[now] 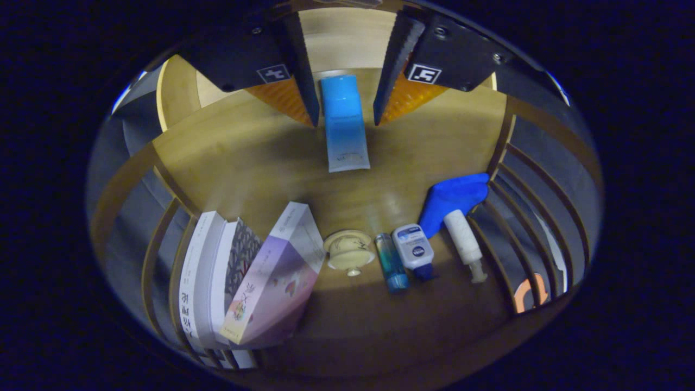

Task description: Pull open the drawer, take out the items inside it, and place them on the countertop above the cabinet.

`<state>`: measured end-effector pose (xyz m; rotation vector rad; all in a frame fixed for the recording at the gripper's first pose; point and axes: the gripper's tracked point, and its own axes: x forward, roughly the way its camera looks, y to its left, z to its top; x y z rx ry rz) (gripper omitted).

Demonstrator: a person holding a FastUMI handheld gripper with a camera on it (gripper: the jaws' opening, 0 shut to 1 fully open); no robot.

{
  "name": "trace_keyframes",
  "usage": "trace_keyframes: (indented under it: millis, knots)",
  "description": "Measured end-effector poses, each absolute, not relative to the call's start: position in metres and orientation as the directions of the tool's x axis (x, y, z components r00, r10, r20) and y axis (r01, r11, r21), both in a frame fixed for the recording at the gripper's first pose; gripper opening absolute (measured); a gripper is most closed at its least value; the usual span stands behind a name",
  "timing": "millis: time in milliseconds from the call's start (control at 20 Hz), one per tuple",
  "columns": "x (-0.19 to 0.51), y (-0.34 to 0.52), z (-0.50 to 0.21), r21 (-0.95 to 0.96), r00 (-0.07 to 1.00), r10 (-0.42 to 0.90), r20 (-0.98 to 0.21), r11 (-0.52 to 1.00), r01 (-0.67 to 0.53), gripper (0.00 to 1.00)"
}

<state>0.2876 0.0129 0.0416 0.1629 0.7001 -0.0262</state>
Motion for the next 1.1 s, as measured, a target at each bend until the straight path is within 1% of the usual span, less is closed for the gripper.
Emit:
trace_keyframes:
  millis: [50,250,450,550,650,800,950,1100]
  knots:
    - [0.285,0.012,0.047,0.136,0.78,0.029,-0.626,0.988,0.072,0.65]
    - [0.269,0.011,0.074,0.06,0.863,0.024,-0.504,0.998,0.008,0.65]
    - [0.236,0.02,0.109,0.037,0.943,0.067,-0.326,0.998,-0.058,0.65]
    - [0.213,0.028,0.124,0.036,0.964,0.11,-0.243,0.994,-0.104,0.82]
    - [0.188,0.026,0.132,0.018,0.981,0.109,-0.162,0.994,-0.108,1.0]
    - [0.144,0.033,0.136,0.008,0.991,0.119,-0.056,0.993,-0.119,0.99]
    - [0.105,0.049,0.136,-0.021,0.983,0.179,0.029,0.984,-0.179,0.98]
    - [0.071,0.052,0.137,-0.054,0.981,0.16,0.112,0.986,-0.155,0.99]
